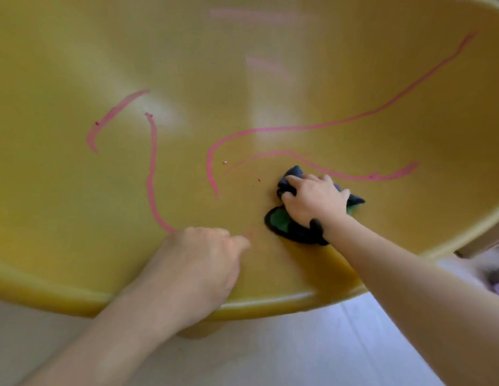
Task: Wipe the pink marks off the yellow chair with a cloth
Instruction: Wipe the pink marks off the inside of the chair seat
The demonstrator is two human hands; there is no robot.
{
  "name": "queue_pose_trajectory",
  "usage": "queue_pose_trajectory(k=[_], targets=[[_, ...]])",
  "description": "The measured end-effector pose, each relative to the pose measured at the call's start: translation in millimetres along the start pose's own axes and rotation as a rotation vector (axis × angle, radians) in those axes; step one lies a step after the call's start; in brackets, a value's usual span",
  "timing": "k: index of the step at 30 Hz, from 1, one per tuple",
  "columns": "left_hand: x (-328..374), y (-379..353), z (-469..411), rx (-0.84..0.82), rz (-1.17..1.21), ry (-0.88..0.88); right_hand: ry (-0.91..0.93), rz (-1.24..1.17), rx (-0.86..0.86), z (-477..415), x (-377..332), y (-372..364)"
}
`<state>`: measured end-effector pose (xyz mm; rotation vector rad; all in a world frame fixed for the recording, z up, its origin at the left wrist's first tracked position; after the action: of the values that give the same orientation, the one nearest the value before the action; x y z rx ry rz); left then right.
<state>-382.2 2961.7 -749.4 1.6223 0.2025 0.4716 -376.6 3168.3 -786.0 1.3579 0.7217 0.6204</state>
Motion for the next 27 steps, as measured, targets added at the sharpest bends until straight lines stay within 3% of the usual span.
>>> queue_pose_trajectory(k=[5,7,9,12,14,17,18,20,22,24,25,27], targets=[[-5,14,2,0.1,0.158,0.052,0.519,-0.159,-0.053,129,-78,9],[-1,9,1,0.039,0.12,0.045,0.443,-0.086,-0.083,91,-51,7],[2,12,2,0.042,0.078,0.027,0.196,0.084,0.022,28,-10,8],[-5,5,4,0.028,0.103,0.053,-0.152,-0.133,0.124,-16,24,6],[-8,6,4,0.04,0.143,0.063,-0.037,-0.161,0.057,-10,-26,-12],[-12,14,4,0.104,0.21,0.095,0.438,-0.104,-0.075,52,-122,-25],[-15,16,6,0.121,0.228,0.109,0.519,-0.105,-0.092,59,-128,-22],[-12,18,8,0.122,0.22,0.102,0.44,-0.06,-0.099,35,-90,-16],[-11,15,12,0.112,0.205,0.092,0.176,0.028,-0.064,-7,-21,-9],[-11,14,14,0.117,0.207,0.091,-0.083,-0.038,0.001,-31,28,0],[-12,16,15,0.13,0.209,0.098,-0.118,-0.069,0.025,-34,25,1],[-16,21,14,0.183,0.217,0.121,0.022,-0.09,-0.024,-28,-22,-15]])
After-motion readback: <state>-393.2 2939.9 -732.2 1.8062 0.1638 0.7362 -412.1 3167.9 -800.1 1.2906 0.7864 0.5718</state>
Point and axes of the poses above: each hand's wrist, its own z-axis away from the middle knuckle, its own y-axis out of the back of the hand, x = y × z, the point moved 9 cm from there along -z, towards the middle knuckle, and after that the axes turned 3 degrees about -x, right-handed, at the moved point
